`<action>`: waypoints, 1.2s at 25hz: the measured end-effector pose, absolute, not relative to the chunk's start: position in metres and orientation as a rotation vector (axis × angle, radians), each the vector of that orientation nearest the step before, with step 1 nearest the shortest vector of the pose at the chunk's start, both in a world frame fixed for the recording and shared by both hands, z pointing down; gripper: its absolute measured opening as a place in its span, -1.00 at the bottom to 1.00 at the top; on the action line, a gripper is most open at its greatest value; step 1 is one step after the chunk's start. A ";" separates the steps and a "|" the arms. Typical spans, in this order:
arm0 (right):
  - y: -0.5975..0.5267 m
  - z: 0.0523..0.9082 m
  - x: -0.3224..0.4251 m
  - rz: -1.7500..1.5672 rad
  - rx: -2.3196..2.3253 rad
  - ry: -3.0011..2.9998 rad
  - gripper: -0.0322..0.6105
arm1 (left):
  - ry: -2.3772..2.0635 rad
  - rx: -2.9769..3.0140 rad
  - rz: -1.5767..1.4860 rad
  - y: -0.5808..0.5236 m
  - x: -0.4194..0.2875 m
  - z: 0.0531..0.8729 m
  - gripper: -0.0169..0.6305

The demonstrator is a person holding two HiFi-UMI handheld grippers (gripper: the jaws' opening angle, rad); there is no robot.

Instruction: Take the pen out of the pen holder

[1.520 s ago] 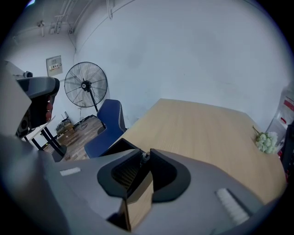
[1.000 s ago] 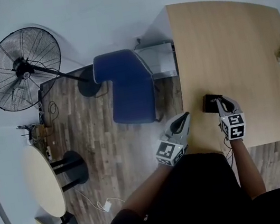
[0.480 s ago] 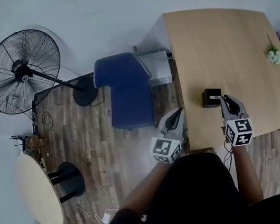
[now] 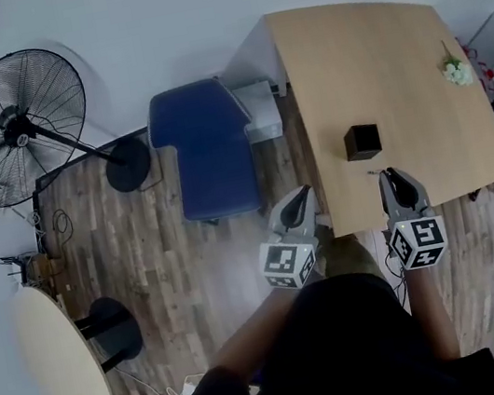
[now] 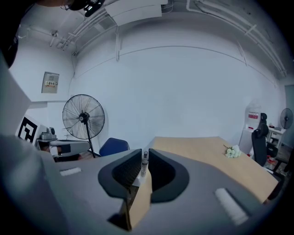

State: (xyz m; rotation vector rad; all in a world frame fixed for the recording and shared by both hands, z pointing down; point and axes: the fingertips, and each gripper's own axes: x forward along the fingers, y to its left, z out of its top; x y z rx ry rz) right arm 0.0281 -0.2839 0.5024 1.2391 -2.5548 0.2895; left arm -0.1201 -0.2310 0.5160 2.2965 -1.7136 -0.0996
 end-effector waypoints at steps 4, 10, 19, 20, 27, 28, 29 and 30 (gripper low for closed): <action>-0.246 0.491 0.039 0.300 1.290 -2.547 -0.75 | -1.677 2.325 -0.081 -0.200 -0.110 0.511 -0.94; -0.213 0.491 0.060 0.277 1.304 -2.566 -0.75 | -1.725 2.363 -0.083 -0.173 -0.097 0.496 -0.94; -0.209 0.475 0.130 0.310 1.357 -2.569 -0.75 | -1.705 2.369 -0.095 -0.162 -0.044 0.469 -0.94; -0.209 0.473 0.134 0.315 1.354 -2.576 -0.75 | -1.711 2.364 -0.089 -0.162 -0.041 0.468 -0.94; -0.209 0.471 0.159 0.309 1.290 -2.610 -0.75 | -1.795 2.311 -0.034 -0.155 -0.021 0.473 -0.94; -0.209 0.472 0.160 0.309 1.278 -2.616 -0.75 | -1.808 2.304 -0.036 -0.154 -0.019 0.473 -0.94; -0.210 0.472 0.162 0.309 1.267 -2.621 -0.75 | -1.821 2.297 -0.039 -0.155 -0.017 0.472 -0.94; -0.211 0.472 0.164 0.310 1.255 -2.626 -0.75 | -1.835 2.289 -0.039 -0.156 -0.015 0.471 -0.94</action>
